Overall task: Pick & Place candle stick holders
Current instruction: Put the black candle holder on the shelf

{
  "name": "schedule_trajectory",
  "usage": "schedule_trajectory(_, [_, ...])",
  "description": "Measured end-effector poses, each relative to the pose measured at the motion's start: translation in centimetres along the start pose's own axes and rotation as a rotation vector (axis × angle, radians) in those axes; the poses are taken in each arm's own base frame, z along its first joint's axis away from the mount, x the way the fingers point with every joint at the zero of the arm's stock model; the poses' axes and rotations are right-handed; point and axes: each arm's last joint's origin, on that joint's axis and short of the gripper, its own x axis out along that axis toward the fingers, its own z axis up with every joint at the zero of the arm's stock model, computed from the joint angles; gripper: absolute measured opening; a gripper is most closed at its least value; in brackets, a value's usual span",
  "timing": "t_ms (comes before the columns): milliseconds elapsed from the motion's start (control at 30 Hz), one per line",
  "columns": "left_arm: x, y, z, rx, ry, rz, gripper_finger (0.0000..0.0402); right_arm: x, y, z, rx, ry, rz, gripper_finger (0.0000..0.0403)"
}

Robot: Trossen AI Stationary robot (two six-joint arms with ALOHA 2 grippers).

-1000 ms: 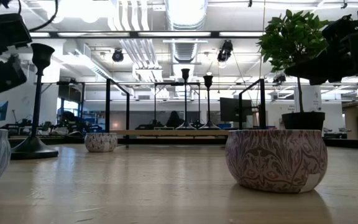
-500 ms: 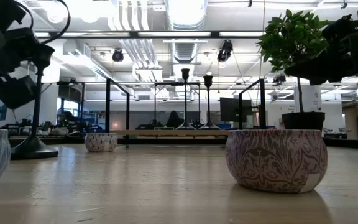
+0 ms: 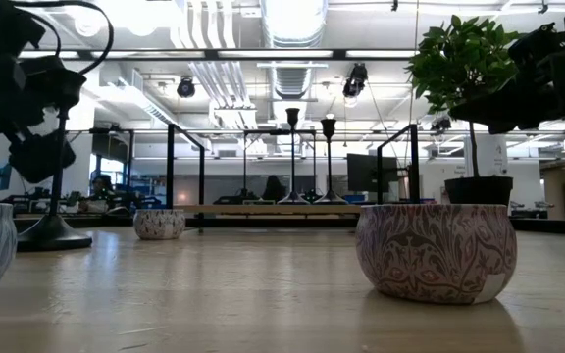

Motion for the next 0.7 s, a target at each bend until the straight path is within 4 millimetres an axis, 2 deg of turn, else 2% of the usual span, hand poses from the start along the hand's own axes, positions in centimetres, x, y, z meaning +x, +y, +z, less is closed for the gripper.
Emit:
schedule_trajectory(167, [0.2,0.0,0.1,0.089,-0.003,-0.004,0.0285,0.0,0.0,0.0,0.0,0.0,0.0,0.0008])
schedule_trajectory(700, [1.6,0.4,0.0,0.177,0.014,-0.036,0.0285,0.0,0.0,0.0,0.0,0.0,0.0,0.0008])
